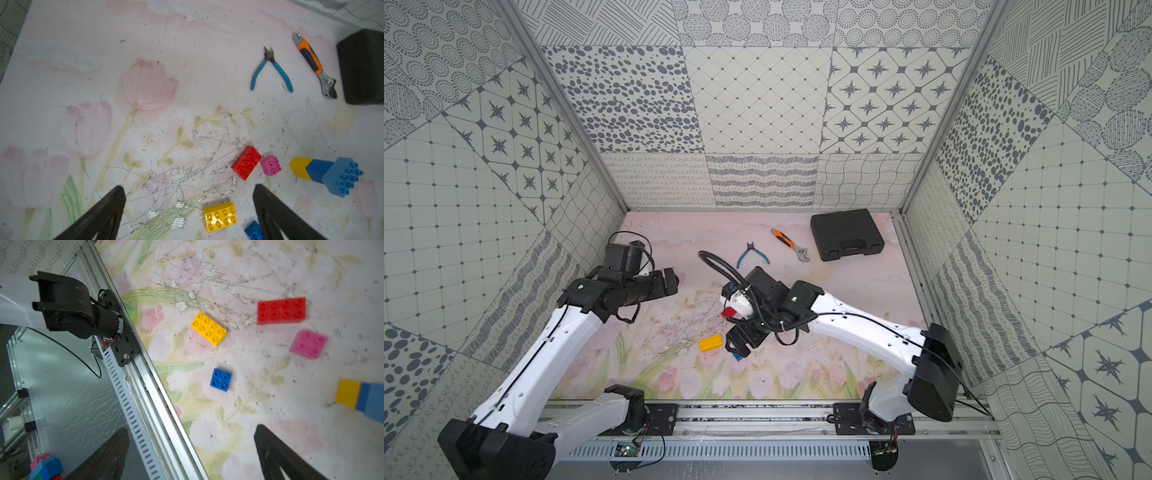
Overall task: Assemble a spoon with lego
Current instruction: Pick up the lego brick from the center of the board.
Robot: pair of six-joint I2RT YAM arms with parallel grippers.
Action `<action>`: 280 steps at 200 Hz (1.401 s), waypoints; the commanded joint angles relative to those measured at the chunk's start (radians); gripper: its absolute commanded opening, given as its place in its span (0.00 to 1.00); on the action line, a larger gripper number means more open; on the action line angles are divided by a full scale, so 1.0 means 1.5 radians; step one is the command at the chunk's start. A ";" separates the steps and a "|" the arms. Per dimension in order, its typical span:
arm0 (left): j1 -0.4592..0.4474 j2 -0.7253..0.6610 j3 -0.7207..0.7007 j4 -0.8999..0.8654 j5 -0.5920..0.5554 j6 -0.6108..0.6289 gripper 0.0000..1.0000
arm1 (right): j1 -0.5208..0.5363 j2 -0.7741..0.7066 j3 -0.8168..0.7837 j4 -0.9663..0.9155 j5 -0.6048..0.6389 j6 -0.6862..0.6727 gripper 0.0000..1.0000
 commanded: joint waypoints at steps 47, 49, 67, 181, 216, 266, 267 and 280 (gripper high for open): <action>0.075 -0.121 0.003 -0.085 -0.028 -0.045 0.98 | 0.041 0.240 0.165 -0.031 0.060 -0.228 0.81; 0.075 -0.123 0.004 -0.087 -0.029 -0.044 0.98 | 0.042 0.246 0.169 -0.031 0.061 -0.231 0.81; 0.075 -0.148 0.007 -0.102 -0.045 -0.042 0.98 | 0.047 0.300 0.200 -0.024 0.086 -0.257 0.80; 0.075 -0.219 0.015 -0.134 -0.069 -0.034 0.98 | 0.064 0.416 0.251 0.031 0.096 -0.326 0.70; 0.075 -0.226 0.017 -0.134 -0.067 -0.031 0.98 | 0.064 0.433 0.256 0.032 0.099 -0.334 0.69; 0.076 -0.223 0.016 -0.133 -0.064 -0.020 0.98 | 0.064 0.444 0.255 0.036 0.114 -0.336 0.54; 0.076 -0.223 0.016 -0.132 -0.063 -0.020 0.98 | 0.064 0.444 0.255 0.037 0.115 -0.336 0.54; 0.075 -0.223 0.017 -0.132 -0.062 -0.016 0.98 | 0.064 0.445 0.251 0.042 0.118 -0.336 0.53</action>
